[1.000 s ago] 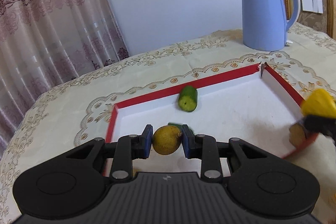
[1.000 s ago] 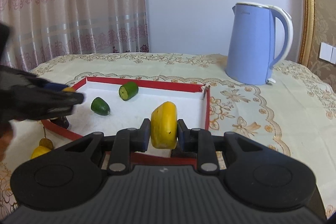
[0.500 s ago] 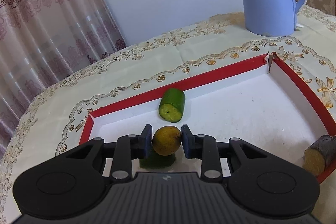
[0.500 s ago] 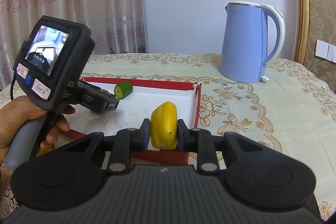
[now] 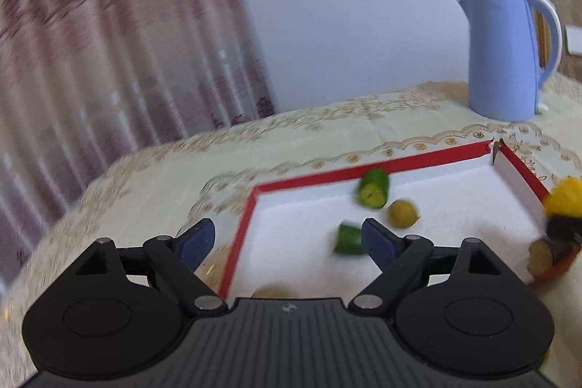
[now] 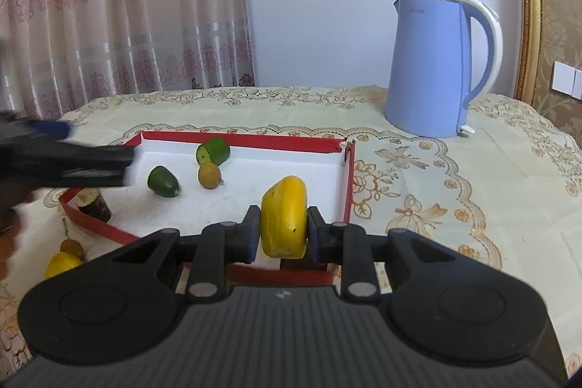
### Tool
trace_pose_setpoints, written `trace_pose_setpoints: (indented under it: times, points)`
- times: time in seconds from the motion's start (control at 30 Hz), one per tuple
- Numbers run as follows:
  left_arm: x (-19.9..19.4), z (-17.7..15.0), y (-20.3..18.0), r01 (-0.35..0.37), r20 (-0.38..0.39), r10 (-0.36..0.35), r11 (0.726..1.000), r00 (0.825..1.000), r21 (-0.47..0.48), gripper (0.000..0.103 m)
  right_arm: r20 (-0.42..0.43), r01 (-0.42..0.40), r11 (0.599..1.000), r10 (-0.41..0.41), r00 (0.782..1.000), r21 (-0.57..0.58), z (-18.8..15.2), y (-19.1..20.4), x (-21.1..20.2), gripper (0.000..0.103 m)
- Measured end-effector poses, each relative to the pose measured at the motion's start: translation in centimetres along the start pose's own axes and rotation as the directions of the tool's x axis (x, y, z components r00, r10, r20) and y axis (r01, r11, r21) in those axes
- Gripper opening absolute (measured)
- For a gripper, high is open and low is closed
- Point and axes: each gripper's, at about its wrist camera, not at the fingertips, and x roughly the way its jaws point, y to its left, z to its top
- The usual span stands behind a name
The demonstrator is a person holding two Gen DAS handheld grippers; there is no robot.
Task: Organize fruits
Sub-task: 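Drop the brown fruit into the tray with the left gripper while the right gripper drops the yellow pepper in, then grasp the green round fruit beside the tray with the right gripper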
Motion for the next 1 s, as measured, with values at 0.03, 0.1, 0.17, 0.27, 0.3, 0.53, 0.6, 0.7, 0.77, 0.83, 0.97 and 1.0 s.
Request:
trace_pose_setpoints:
  times: [0.03,0.1,0.17,0.27,0.3,0.53,0.6,0.7,0.77,0.83,0.97,1.0]
  points:
    - [-0.6,-0.6,0.7,-0.011,0.002,0.011,1.000,1.000,-0.024,0.088,-0.007,-0.002,1.000,0.002,1.000,-0.002,0.2,0.0,0.6,0.026]
    - [-2.0,-2.1,2.0,-0.040,0.000,0.040,0.997,0.999,-0.063,0.088,-0.020,-0.003,1.000,0.003,1.000,-0.008,0.7,0.2,1.8,0.026]
    - [-3.4,-3.8,2.9,-0.061,-0.004,0.061,0.993,0.998,-0.097,0.088,-0.036,0.004,1.000,-0.004,0.999,-0.020,1.3,0.3,3.3,0.025]
    - [-5.3,-5.9,3.8,-0.076,-0.008,0.076,0.989,0.997,-0.126,0.088,-0.064,0.026,0.999,-0.027,0.998,-0.024,2.1,0.3,5.7,0.025]
    - [-5.6,-6.6,4.0,-0.078,-0.013,0.077,0.988,0.997,-0.132,0.088,-0.072,0.034,0.999,-0.035,0.997,-0.023,2.3,0.2,6.5,0.025]
    - [-6.5,-10.2,5.0,-0.065,-0.047,0.058,0.985,0.997,-0.157,0.088,-0.084,0.082,0.995,-0.077,0.994,0.061,2.4,-0.9,8.3,0.059]
    - [-6.3,-10.6,5.2,-0.079,-0.042,0.073,0.984,0.996,-0.162,0.088,-0.023,0.067,0.996,-0.066,0.998,0.058,2.0,-0.7,6.0,0.081]
    - [-5.7,-10.7,5.7,-0.069,-0.046,0.061,0.978,0.997,-0.197,0.088,0.048,0.083,0.996,-0.083,0.995,0.013,1.4,-0.1,2.5,0.088]
    - [-5.8,-10.8,6.1,-0.055,-0.027,0.050,0.973,0.998,-0.225,0.088,0.096,0.068,0.998,-0.069,0.993,0.009,0.5,0.2,-0.2,0.088]
    - [-5.8,-10.7,6.6,-0.066,-0.014,0.064,0.965,0.998,-0.254,0.088,0.136,0.038,0.997,-0.046,0.990,0.061,-0.7,0.0,-2.6,0.088]
    - [-5.3,-10.5,7.5,-0.087,-0.016,0.086,0.948,0.996,-0.305,0.088,0.138,-0.021,0.991,0.003,0.990,0.129,-3.6,0.2,-4.9,0.100]
    - [-5.1,-10.6,7.7,-0.099,-0.019,0.098,0.944,0.995,-0.316,0.088,0.133,-0.009,0.995,-0.005,0.991,0.104,-4.1,0.5,-5.1,0.100]
